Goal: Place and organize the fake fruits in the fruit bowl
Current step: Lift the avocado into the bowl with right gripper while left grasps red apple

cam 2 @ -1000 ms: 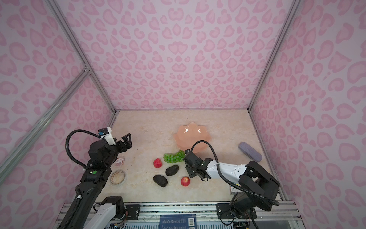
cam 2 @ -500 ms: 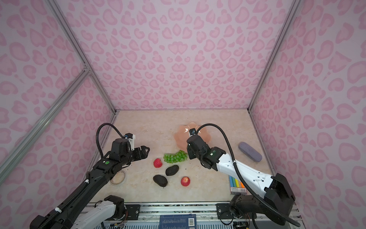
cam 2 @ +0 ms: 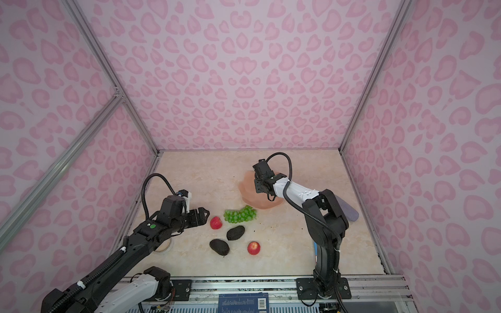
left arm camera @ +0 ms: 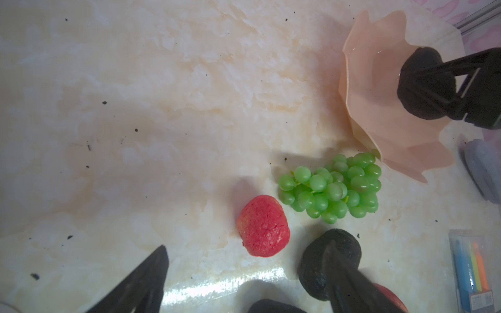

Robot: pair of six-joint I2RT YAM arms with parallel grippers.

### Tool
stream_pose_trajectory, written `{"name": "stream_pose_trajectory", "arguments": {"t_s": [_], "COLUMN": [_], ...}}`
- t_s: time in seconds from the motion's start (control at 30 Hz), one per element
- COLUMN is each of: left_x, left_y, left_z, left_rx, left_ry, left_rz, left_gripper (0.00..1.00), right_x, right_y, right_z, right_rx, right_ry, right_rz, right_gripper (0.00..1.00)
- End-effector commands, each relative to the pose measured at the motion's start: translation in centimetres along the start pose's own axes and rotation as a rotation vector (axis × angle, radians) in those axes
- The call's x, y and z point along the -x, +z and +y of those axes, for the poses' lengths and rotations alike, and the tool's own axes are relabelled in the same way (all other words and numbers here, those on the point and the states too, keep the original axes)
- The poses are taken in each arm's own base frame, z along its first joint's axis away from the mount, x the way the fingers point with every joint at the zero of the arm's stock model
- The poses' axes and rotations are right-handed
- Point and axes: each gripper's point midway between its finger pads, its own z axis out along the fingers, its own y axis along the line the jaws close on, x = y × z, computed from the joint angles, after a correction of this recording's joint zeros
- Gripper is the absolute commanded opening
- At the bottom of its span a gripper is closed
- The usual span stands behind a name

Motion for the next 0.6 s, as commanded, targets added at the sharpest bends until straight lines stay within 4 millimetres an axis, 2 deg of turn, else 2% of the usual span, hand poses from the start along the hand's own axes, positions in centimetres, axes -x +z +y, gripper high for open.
{"name": "stream_pose_trajectory", "arguments": {"t_s": [0.0,0.2,0.47,0.57], "left_x": [-0.6,-1.5,-2.6,-2.9], "left_y": [0.3,1.1,2.5,3.2], "left_z": [-0.1,-0.5,-0.4,-0.5], "left_rx": [-0.003,-0.002,0.015,0.018], "left_ry": [-0.012,0.002,0.022,0.029], "left_rz": [0.014,0.044,0.083,0.096], "left_gripper": [0.90,0.90,0.89,0.89], "right_x": [0.0,-1.1,-0.9,-0.1], "right_y": [1.5,3.0,3.0,1.9], "right_z": [0.4,0.5,0.7,0.4], "right_rx": [0.005,0.002,0.021,0.039], "right_ry": [-0.001,0.024,0.071,0.100], "right_rz": [0.000,0.028,0.034,0.009], "right_gripper": [0.37,0.43,0.73,0.74]}}
